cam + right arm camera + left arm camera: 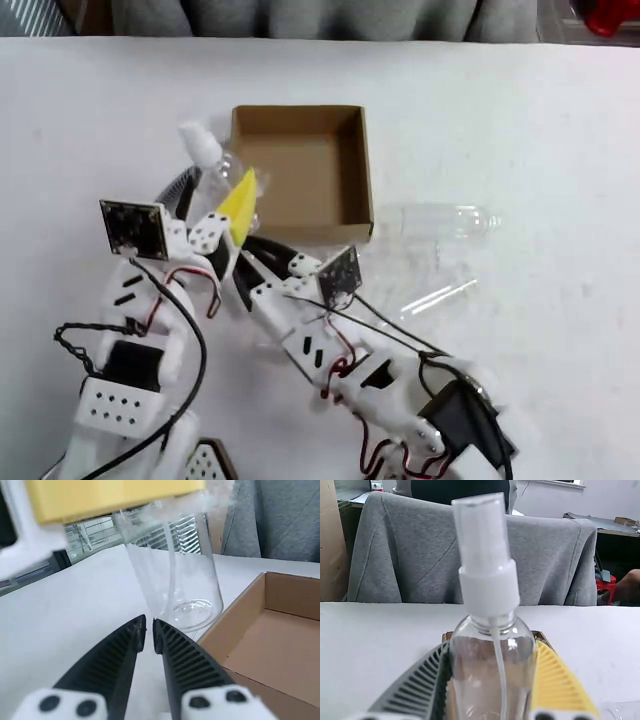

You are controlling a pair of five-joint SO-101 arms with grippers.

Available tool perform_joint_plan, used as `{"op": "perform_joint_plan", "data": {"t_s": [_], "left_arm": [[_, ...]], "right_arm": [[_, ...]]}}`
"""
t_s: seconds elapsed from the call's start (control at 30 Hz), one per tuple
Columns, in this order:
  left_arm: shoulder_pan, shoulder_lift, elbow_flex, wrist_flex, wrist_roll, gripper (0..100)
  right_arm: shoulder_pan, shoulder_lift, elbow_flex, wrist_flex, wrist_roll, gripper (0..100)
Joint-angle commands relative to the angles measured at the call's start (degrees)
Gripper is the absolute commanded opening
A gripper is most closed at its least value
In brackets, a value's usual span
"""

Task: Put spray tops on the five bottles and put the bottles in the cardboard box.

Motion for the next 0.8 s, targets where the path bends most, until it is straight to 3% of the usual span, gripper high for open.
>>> {"op": "perform_joint_plan", "data": {"t_s": [0.0, 0.2, 0.5, 0.77], "left_arm": [[0.57, 0.22, -1.93, -0.09, 0.18, 3], [0.4, 0.66, -2.29, -5.45, 0.18, 3], [0.75, 2.24, -9.85, -3.96, 0.18, 3], [0.48, 25.54, -26.81, -4.13, 0.18, 3]], "right_arm": [[1.54, -1.01, -1.05, 2.59, -0.18, 1.5], [1.54, -1.01, -1.05, 13.76, 13.36, 1.5], [6.55, -1.01, -1.32, 14.9, 14.15, 1.5], [12.44, -3.74, -1.93, 17.01, 13.8, 1.5]]}}
